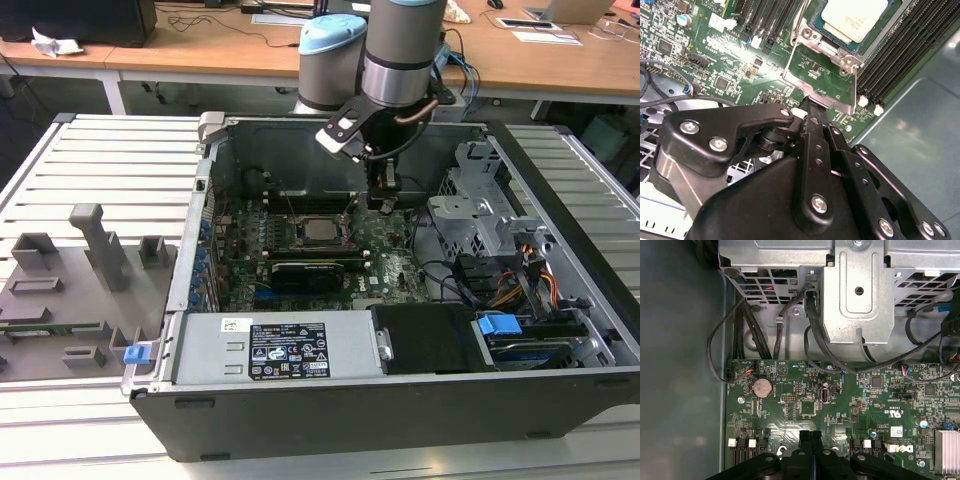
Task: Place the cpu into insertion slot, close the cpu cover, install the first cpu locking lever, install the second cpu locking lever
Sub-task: 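Close the cpu cover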
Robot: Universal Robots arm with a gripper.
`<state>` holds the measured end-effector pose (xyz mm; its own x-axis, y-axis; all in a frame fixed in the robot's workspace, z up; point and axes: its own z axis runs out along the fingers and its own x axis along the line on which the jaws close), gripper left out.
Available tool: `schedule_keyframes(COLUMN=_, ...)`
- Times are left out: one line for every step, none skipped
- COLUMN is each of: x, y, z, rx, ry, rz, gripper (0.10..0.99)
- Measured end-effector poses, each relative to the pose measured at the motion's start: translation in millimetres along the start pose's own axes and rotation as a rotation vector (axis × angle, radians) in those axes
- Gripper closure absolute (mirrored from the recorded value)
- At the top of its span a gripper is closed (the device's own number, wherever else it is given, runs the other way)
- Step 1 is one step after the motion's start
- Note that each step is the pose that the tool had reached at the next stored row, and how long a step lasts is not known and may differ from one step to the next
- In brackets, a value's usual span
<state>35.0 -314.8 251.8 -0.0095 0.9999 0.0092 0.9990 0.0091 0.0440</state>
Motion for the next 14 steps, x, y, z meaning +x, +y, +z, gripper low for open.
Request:
schedule_keyframes(x=0.0, y=-0.2, z=0.0, rx=0.0, ry=0.0, rz=0.0, gripper=0.98)
schedule_keyframes(x=0.0, y=-0.5, z=0.0, rx=0.0, ry=0.0, rz=0.0, gripper=0.98)
schedule_keyframes(x=0.0, y=-0.7, z=0.0, rx=0.0, ry=0.0, rz=0.0, gripper=0.98)
schedule_keyframes(x=0.0, y=-0.9, z=0.0, rx=0.0, ry=0.0, rz=0.0, gripper=0.98)
schedule_keyframes(x=0.0, y=-1.2, z=0.0, rx=0.0, ry=0.0, rz=0.0, gripper=0.98)
schedule_keyframes(x=0.0, y=-1.3, z=-0.1, rx=0.0, ry=0.0, rz=0.0, gripper=0.98)
schedule_keyframes(x=0.0, y=-1.5, z=-0.1, rx=0.0, ry=0.0, rz=0.0, gripper=0.98)
schedule_keyframes(x=0.0, y=-1.8, z=-0.1, rx=0.0, ry=0.0, rz=0.0, gripper=0.98)
schedule_keyframes(x=0.0, y=-2.0, z=-0.1, rx=0.0, ry=0.0, rz=0.0, gripper=0.98)
schedule_keyframes(x=0.0, y=-2.3, z=-0.1, rx=0.0, ry=0.0, rz=0.0, gripper=0.98)
schedule_keyframes(x=0.0, y=-2.6, z=-0.1, rx=0.0, ry=0.0, rz=0.0, gripper=0.98)
schedule_keyframes(x=0.0, y=-2.8, z=-0.1, rx=0.0, ry=0.0, rz=0.0, gripper=0.98)
schedule_keyframes(x=0.0, y=-3.0, z=-0.1, rx=0.0, ry=0.0, rz=0.0, gripper=0.98)
schedule_keyframes(x=0.0, y=-3.3, z=-0.1, rx=0.0, ry=0.0, rz=0.0, gripper=0.98)
